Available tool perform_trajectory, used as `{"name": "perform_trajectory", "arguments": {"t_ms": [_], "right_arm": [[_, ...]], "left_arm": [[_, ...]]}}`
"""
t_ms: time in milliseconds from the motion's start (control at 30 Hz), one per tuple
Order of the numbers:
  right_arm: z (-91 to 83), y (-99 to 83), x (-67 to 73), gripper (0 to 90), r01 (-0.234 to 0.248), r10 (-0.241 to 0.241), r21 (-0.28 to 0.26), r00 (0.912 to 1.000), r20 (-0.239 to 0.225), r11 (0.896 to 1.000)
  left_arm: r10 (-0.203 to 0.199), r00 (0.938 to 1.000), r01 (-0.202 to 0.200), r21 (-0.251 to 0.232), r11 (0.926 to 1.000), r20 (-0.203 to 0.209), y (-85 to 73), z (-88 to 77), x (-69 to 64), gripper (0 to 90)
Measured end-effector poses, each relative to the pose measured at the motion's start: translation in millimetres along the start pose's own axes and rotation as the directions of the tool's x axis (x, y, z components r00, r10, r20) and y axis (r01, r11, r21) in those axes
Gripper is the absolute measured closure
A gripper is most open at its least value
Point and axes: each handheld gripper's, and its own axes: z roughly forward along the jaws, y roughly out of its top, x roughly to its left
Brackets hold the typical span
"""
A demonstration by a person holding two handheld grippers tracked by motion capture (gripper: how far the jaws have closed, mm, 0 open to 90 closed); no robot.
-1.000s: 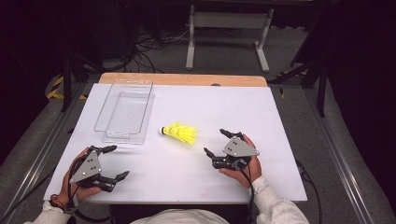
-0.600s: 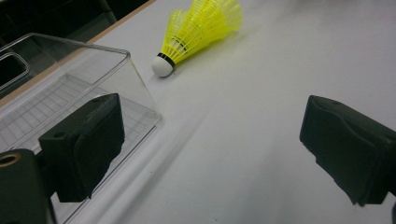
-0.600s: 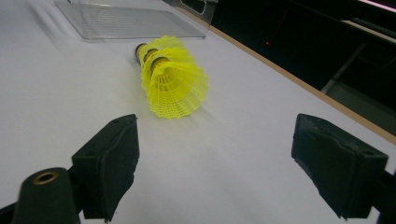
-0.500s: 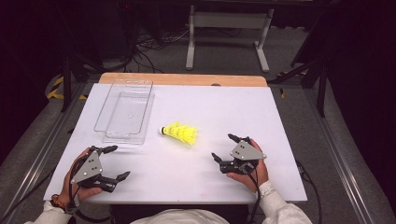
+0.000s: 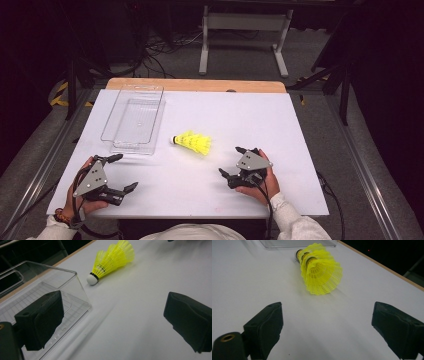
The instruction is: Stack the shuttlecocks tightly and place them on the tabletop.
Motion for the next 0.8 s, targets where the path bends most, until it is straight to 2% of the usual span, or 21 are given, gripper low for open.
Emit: {"name": "perform_trajectory", "arguments": {"t_ms": [167,400,467,600,633,700,800], "right_arm": [[15.6,7.0,1.9,11.7,-0.011,0.012,0.025,0.9989,-0.045,1.0],[33.2,17.3,5.2,12.6,0.003,0.0,0.045,0.997,-0.078,0.999],[37.8,20.4,5.5,14.7,-0.002,0.007,0.054,0.9952,-0.098,0.999],[50.6,25.0,8.1,16.8,0.002,0.009,0.094,0.9935,-0.113,0.996],[56.8,26.9,8.1,18.3,-0.01,0.024,0.097,0.9902,-0.137,0.995],[63.3,29.7,8.4,19.4,-0.009,0.026,0.114,0.9884,-0.15,0.993],[69.8,32.9,9.3,20.9,-0.012,0.033,0.133,0.9875,-0.154,0.991]], "left_arm": [[0.001,1.0,-0.001,0.008,1.0,0.003,-0.1,1.1,-0.6,3.8],[0.0,1.0,0.0,0.008,1.0,0.008,-0.6,1.3,-0.4,3.7],[0.012,0.9999,-0.012,0.01,0.9999,0.006,-0.5,1.2,0.3,3.7],[0.012,0.9999,-0.012,0.012,0.9999,0.009,-0.6,1.5,0.1,3.7],[0.012,0.9999,-0.012,0.013,0.9998,0.01,-0.7,1.6,0.0,3.7],[0.011,0.9999,-0.011,0.012,0.9999,0.011,-0.7,1.5,-0.1,3.7],[0.013,0.9999,-0.013,0.013,0.9998,0.011,-0.9,1.5,0.3,3.7]]}}
